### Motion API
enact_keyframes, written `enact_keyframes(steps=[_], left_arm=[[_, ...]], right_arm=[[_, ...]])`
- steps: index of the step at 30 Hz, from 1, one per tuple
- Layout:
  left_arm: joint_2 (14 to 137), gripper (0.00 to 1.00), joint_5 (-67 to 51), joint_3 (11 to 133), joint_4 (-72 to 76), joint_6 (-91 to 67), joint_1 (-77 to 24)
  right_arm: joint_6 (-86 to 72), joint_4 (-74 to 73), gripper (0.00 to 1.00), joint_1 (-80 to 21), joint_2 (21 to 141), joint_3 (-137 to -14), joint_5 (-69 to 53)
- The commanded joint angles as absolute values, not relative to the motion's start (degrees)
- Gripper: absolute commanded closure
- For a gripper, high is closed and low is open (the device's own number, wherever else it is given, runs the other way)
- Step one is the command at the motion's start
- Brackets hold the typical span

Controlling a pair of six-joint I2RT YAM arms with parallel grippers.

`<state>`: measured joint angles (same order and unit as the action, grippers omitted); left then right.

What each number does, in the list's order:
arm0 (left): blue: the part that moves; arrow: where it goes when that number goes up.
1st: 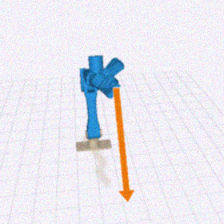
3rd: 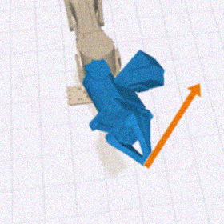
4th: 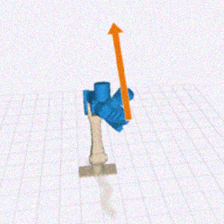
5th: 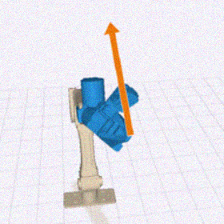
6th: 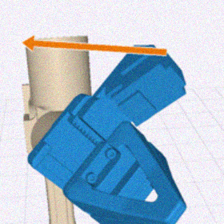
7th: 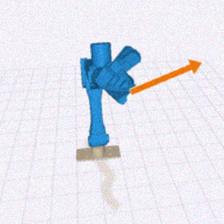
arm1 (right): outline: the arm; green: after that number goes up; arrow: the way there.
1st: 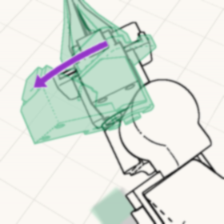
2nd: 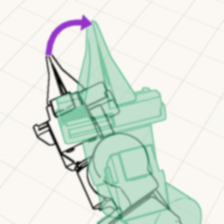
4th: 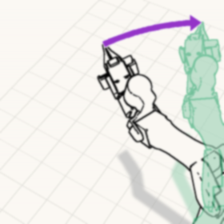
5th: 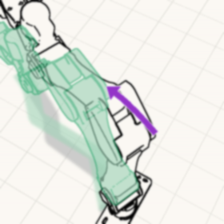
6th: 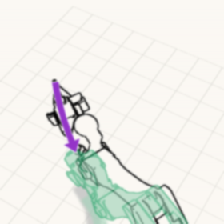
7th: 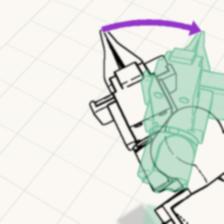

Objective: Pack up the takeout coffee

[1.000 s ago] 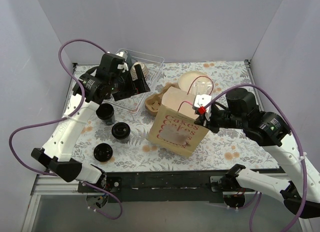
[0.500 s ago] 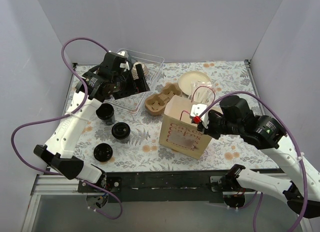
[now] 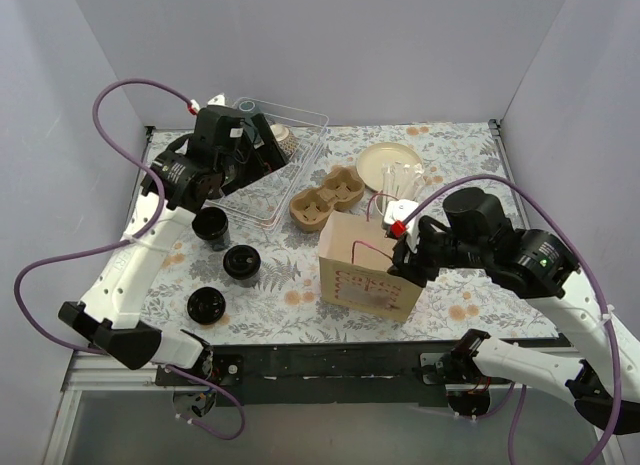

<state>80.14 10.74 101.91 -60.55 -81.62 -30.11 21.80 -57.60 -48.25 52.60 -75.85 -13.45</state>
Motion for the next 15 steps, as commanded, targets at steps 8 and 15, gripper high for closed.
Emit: enact_keyframes(steps=[8, 15], left_arm=[[84.1, 0.11, 17.4, 105.9, -58.9, -82.2, -30.1], [95.0, 0.09, 8.0, 110.9, -56.9, -55.4, -30.1]], right_arm=[[-1.7, -46.4, 0.42, -48.5, 51.2, -86.0, -12.8], [-11.9, -40.4, 0.43, -48.5, 50.5, -90.9, -2.9]])
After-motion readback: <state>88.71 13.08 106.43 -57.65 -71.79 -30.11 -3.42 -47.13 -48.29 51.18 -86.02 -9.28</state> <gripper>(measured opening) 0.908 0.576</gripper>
